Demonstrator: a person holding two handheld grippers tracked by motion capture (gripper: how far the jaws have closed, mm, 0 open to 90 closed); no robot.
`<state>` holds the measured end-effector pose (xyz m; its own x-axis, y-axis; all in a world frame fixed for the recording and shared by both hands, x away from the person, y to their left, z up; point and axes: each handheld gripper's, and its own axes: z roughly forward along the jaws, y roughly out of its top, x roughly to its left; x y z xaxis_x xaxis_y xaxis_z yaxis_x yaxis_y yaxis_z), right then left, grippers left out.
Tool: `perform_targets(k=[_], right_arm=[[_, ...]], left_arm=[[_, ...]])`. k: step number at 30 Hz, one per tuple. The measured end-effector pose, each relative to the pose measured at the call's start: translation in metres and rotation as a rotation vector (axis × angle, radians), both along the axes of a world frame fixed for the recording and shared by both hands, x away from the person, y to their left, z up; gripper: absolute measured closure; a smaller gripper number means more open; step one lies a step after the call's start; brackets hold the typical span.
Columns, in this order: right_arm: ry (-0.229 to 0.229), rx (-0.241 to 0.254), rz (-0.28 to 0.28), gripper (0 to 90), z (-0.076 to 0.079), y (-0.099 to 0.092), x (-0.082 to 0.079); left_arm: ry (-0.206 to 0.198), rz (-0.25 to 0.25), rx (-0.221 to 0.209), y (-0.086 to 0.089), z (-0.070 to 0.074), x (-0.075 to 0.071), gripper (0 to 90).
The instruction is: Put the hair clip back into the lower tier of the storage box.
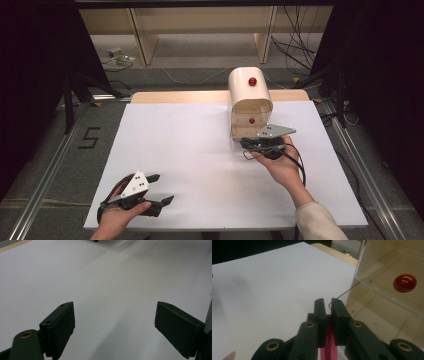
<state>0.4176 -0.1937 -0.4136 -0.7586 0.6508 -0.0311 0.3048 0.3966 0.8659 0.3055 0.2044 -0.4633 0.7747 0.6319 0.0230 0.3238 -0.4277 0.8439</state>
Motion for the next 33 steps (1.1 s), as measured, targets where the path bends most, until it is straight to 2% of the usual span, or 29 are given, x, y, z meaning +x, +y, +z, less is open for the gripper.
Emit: perform_targets(k=[21, 33], right_arm=[[-0.008, -0.001, -0.025, 84.0, 0.002, -0.007, 0.006], [-0.019, -0.035, -0.033, 83.9, 0.005, -0.011, 0.014]], left_arm=[[0.003, 0.003, -0.004, 0.001, 0.000, 0.000, 16.4], [0.002, 0.001, -0.003, 0.001, 0.000, 0.001, 16.4]])
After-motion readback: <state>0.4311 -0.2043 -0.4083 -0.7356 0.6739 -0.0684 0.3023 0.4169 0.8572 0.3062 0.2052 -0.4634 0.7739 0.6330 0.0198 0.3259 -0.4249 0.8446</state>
